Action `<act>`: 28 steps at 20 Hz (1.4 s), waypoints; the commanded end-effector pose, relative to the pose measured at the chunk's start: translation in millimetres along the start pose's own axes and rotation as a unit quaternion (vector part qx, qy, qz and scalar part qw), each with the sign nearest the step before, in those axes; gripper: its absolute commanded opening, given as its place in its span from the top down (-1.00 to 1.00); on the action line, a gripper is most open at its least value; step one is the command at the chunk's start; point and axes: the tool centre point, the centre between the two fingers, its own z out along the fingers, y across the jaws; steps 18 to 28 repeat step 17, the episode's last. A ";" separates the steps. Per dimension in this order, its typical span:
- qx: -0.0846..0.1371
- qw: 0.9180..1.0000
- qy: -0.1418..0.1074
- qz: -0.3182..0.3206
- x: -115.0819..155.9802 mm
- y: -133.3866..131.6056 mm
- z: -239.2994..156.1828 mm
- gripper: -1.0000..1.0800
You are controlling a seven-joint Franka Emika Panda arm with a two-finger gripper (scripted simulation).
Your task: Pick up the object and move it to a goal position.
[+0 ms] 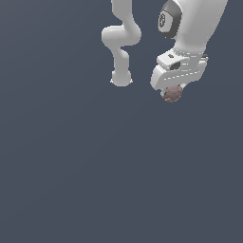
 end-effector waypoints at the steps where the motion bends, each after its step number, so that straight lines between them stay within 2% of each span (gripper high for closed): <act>1: 0.000 1.000 -0.001 0.000 -0.1 -10.3 -18.2 1.00; 10: 0.001 1.000 -0.001 0.001 2.4 -31.0 -53.5 1.00; 28: 0.001 1.000 -0.001 0.001 3.7 -31.3 -53.8 1.00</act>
